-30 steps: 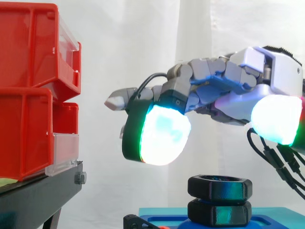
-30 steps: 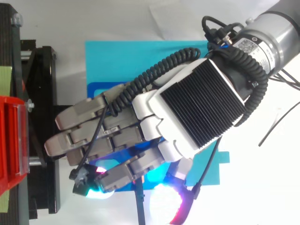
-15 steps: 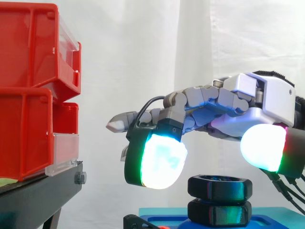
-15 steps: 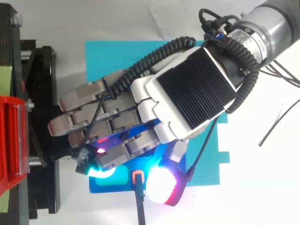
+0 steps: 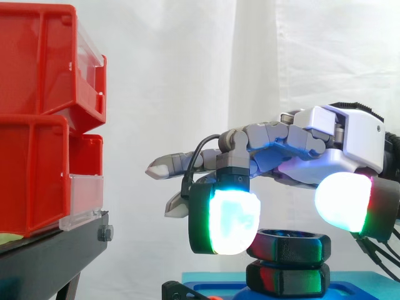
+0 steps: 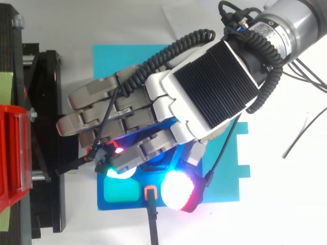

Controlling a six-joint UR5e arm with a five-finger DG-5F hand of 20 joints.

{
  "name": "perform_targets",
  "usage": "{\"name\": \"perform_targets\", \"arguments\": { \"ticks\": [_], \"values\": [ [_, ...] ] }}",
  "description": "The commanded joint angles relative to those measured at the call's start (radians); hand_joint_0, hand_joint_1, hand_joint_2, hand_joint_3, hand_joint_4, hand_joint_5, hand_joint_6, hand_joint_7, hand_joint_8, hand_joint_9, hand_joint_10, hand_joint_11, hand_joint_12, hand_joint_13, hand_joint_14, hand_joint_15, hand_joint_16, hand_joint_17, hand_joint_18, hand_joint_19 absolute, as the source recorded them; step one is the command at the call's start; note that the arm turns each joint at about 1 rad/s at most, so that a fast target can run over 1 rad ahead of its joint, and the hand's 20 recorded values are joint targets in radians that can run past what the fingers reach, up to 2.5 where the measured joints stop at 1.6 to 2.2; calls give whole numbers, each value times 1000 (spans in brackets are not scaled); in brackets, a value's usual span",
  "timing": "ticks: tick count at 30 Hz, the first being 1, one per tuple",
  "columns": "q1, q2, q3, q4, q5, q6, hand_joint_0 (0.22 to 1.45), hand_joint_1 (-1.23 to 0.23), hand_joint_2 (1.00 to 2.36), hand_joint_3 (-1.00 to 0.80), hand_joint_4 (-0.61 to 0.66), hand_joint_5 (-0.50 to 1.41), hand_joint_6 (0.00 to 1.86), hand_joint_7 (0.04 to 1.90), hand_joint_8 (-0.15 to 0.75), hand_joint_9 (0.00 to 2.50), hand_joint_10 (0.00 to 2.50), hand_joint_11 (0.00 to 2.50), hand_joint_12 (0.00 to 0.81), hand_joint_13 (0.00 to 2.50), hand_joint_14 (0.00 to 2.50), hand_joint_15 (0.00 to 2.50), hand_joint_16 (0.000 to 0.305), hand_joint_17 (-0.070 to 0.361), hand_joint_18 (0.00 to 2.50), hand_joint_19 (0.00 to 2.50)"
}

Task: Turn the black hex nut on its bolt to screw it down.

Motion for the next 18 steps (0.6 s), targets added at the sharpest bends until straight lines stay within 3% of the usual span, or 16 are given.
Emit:
{"name": "perform_targets", "arguments": {
  "ticks": [1,8,18],
  "values": [
    [-2,0,-2,-3,-9,-2,503,-260,1000,-500,292,-75,537,1271,312,581,5,195,358,246,2,55,49,111,165,184],
    [-2,0,-5,9,-15,-5,506,-255,1000,-500,295,-75,539,1263,315,592,4,198,357,256,0,57,49,111,175,189],
    [18,0,-5,46,-12,-5,507,-254,1000,-500,327,-86,501,1201,313,589,4,200,357,261,2,66,50,111,180,200]
  ]
}}
